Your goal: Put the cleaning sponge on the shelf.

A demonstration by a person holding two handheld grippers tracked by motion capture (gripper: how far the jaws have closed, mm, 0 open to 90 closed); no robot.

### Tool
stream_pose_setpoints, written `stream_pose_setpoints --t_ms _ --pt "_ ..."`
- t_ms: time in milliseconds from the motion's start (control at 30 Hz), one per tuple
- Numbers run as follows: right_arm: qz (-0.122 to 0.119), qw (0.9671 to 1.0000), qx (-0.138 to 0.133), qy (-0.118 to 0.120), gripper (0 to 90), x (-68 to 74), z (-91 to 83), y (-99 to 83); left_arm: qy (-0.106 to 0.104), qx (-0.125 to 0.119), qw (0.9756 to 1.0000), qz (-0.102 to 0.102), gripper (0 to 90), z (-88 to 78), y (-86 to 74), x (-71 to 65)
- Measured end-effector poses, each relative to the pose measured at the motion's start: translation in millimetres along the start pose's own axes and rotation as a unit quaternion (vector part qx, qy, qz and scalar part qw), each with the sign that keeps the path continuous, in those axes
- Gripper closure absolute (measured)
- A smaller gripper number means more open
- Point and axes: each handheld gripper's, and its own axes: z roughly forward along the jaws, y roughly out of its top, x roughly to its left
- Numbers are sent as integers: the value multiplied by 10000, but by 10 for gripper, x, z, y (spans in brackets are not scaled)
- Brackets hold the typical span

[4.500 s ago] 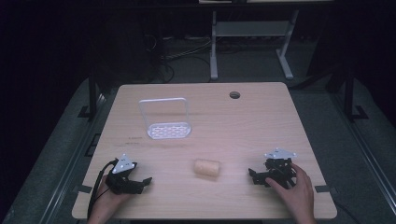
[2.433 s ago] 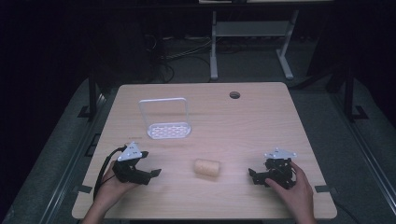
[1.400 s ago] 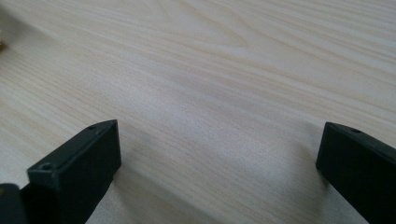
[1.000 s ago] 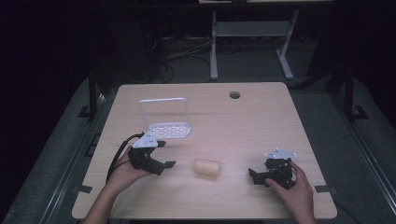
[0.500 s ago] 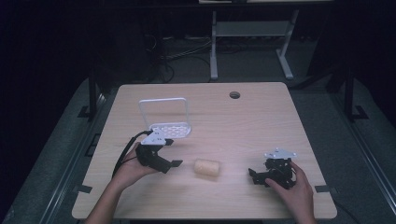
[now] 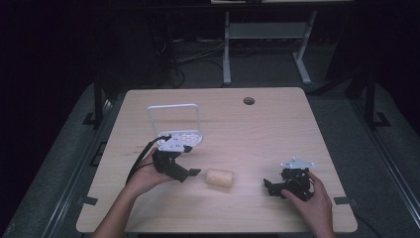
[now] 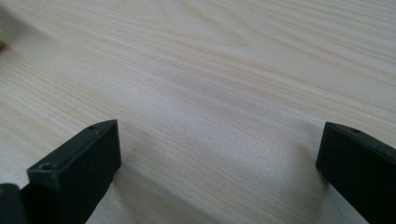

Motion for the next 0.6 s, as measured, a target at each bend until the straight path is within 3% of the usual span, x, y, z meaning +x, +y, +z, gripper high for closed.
stream_pose_setpoints --t_ms 600 --pt "9 10000 -2 3 0 1 0 0 -361 38 9989 296 139 178 159 12"
